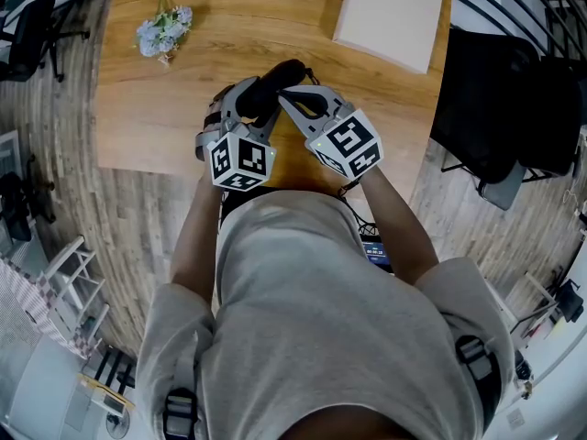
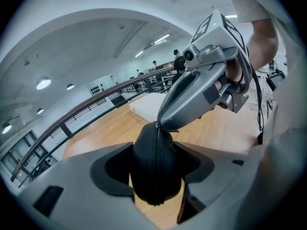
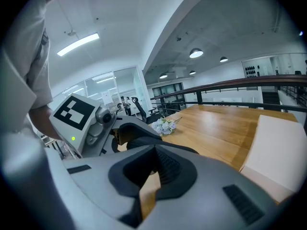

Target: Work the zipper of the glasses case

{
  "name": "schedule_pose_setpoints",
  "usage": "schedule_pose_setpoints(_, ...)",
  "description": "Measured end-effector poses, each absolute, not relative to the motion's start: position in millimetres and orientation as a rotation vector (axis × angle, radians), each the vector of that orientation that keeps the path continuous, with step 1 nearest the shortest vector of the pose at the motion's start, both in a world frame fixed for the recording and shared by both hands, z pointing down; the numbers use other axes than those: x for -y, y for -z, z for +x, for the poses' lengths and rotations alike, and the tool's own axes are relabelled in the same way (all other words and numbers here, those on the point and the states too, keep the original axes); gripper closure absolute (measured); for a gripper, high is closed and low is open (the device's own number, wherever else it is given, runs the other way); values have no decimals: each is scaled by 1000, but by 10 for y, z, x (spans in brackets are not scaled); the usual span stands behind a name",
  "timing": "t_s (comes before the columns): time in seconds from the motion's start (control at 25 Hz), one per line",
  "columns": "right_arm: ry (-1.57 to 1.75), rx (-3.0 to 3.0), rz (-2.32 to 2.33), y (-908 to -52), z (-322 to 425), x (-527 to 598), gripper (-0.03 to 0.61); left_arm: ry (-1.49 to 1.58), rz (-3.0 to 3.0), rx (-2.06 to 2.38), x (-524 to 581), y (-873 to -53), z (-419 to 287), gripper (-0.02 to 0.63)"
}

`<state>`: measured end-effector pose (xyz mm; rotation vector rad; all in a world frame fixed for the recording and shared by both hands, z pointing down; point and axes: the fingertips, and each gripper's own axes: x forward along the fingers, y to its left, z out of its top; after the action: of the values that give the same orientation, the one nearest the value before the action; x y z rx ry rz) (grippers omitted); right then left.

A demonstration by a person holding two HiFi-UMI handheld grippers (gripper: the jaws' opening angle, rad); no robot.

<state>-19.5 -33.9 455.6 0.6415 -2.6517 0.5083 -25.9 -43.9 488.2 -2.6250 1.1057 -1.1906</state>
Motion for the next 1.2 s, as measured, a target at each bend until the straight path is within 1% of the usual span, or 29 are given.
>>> schedule_pose_setpoints(0.32, -557, 2706, 578, -4477, -250, 323, 554, 1095, -2650, -1140, 465, -4830, -241, 344)
schedule_pose_setpoints(0.6, -655, 2748, 601, -4363, -215, 376, 554, 830, -2754, -1210, 457, -4688, -234, 344)
schedule_pose_setpoints(1.2, -996, 2777, 667, -4448, 10, 467, 554, 816, -2736, -1167, 428, -4706, -128, 344)
